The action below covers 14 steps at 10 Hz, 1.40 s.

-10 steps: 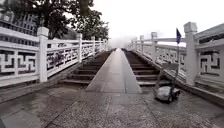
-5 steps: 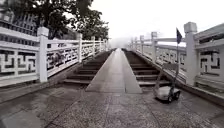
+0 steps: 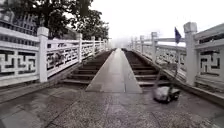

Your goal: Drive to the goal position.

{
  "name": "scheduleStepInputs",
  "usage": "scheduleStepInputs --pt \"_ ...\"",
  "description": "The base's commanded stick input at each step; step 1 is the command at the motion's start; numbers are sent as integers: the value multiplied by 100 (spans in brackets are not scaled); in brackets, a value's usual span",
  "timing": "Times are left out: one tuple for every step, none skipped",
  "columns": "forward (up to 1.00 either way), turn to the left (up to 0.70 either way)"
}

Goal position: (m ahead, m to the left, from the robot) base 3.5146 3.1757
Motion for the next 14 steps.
scheduleStepInputs --pt "3 1" --pt "3 1" --pt "3 1" --pt "3 1" --pt "3 1" --pt "3 1" --pt "3 1" --pt "3 1" --pt "3 1" --pt "3 1" --pt "3 1" --pt "3 1" --pt "3 1" --pt "3 1"
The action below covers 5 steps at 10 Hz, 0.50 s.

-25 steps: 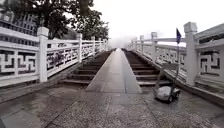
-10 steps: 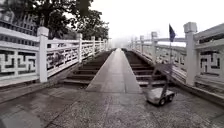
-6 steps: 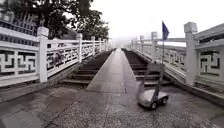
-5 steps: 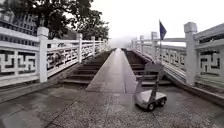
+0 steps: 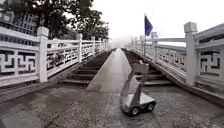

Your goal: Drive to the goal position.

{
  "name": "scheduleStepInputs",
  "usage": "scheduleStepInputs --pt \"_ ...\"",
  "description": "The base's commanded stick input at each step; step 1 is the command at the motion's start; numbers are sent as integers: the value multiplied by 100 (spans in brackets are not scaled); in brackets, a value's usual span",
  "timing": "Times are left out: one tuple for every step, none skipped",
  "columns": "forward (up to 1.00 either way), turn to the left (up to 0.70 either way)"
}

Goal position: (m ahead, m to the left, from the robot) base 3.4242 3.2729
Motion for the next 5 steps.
scheduleStepInputs --pt "3 1" --pt "3 1" --pt "3 1" --pt "3 1" --pt "3 1"
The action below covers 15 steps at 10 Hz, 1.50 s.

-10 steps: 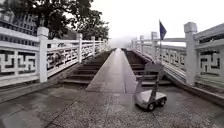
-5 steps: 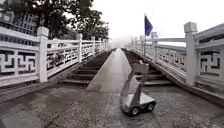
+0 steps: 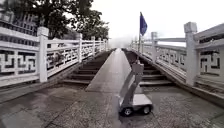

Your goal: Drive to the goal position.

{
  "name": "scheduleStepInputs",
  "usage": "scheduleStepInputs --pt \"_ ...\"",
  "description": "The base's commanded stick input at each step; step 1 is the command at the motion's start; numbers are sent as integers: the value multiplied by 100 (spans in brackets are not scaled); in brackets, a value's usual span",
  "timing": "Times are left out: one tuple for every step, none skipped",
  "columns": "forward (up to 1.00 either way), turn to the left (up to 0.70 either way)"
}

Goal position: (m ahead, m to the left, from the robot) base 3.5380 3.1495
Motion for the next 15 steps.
scheduleStepInputs --pt "3 1" --pt "3 1" --pt "3 1" --pt "3 1" --pt "3 1" --pt "3 1" --pt "3 1" --pt "3 1" --pt "3 1" --pt "3 1" --pt "3 1" --pt "3 1" --pt "3 1" --pt "3 1" --pt "3 1"
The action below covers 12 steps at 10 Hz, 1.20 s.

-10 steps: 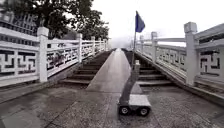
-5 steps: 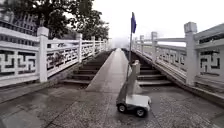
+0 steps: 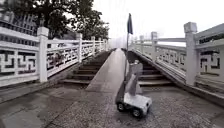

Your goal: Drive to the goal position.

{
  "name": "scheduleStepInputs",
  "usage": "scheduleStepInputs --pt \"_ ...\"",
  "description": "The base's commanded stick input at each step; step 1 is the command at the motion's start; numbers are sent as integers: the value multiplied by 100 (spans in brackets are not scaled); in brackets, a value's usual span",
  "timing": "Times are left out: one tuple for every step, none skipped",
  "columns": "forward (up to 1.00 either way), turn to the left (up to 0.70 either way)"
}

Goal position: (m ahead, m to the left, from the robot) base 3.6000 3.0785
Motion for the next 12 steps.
scheduleStepInputs --pt "3 1" --pt "3 1" --pt "3 1" --pt "3 1" --pt "3 1" --pt "3 1" --pt "3 1" --pt "3 1" --pt "3 1" --pt "3 1" --pt "3 1" --pt "3 1"
